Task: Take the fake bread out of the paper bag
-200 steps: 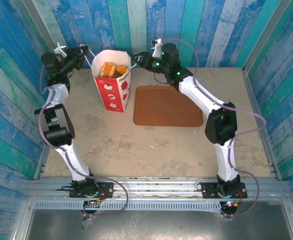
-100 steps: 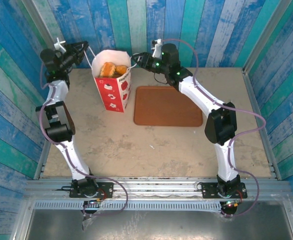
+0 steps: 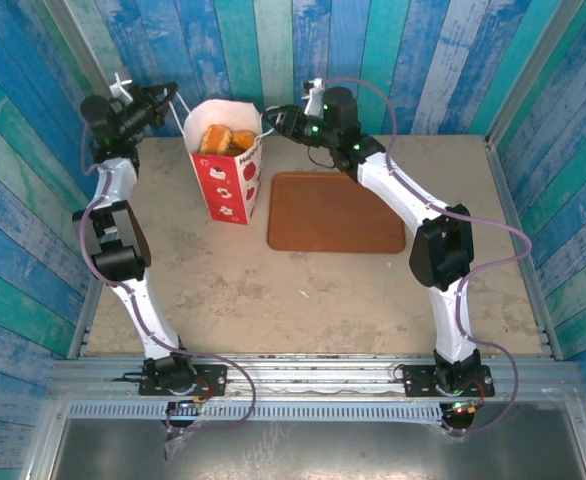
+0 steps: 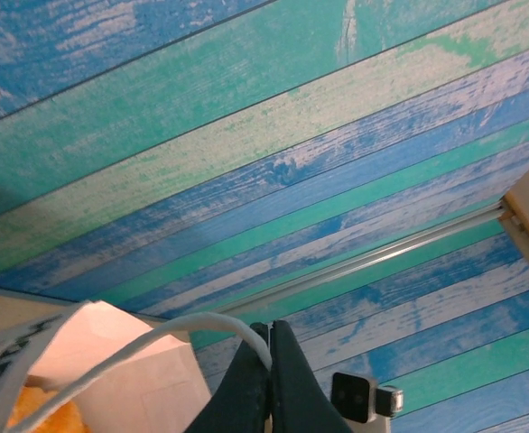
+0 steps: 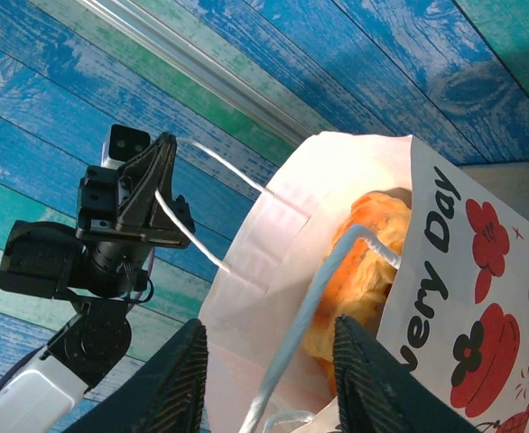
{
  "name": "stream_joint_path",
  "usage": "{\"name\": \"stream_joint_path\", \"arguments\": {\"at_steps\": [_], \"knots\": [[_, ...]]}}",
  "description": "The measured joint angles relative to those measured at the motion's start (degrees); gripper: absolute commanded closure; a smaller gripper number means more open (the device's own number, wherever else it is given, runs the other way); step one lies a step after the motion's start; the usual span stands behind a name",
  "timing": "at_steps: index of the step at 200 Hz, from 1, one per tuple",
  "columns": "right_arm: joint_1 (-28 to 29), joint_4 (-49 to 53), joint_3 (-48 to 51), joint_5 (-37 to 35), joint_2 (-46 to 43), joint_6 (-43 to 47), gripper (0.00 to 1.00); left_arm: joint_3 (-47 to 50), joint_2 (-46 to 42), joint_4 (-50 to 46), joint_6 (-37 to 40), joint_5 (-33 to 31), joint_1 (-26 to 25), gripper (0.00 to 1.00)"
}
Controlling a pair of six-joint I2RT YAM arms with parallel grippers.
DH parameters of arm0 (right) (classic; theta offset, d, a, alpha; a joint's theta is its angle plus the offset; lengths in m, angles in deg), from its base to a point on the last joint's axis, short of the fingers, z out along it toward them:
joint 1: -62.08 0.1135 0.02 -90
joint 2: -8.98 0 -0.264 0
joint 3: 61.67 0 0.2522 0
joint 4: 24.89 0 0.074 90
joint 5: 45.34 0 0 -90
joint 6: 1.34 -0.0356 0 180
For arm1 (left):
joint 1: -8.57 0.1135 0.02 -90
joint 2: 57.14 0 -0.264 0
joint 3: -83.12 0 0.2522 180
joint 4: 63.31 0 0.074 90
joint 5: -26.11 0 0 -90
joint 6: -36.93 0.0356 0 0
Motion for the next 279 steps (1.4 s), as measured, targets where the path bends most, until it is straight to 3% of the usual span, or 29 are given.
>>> {"name": "stream_joint_path", "arguments": {"at_steps": [33,51,142,216,279], "knots": [[-0.02,0.37,0.00,0.11,0.00,0.07,0.91,0.00,0.00,-0.04,-0.04,-0.04,0.00,1.00],[-0.02,1.14,-0.02,0.31,0.00,0.59,0.99,-0.22,-0.02,-0.90,0.39,-0.09,0.00,1.00],[1.62,-0.13,0.07,4.22,0.00,-1.53,0.99,-1.25,-1.57,-11.63,8.57,-2.47,1.01,1.00],[9.16,-5.62,-2.03,6.64,5.09,-5.99,1.00,1.55,-11.76,-19.71,13.42,-1.90,8.11,1.00],[12.52,-6.73,-3.50,7.98,8.68,-7.85,0.99,1.20,-18.64,-33.70,24.98,-2.69,10.25,1.00]]}}
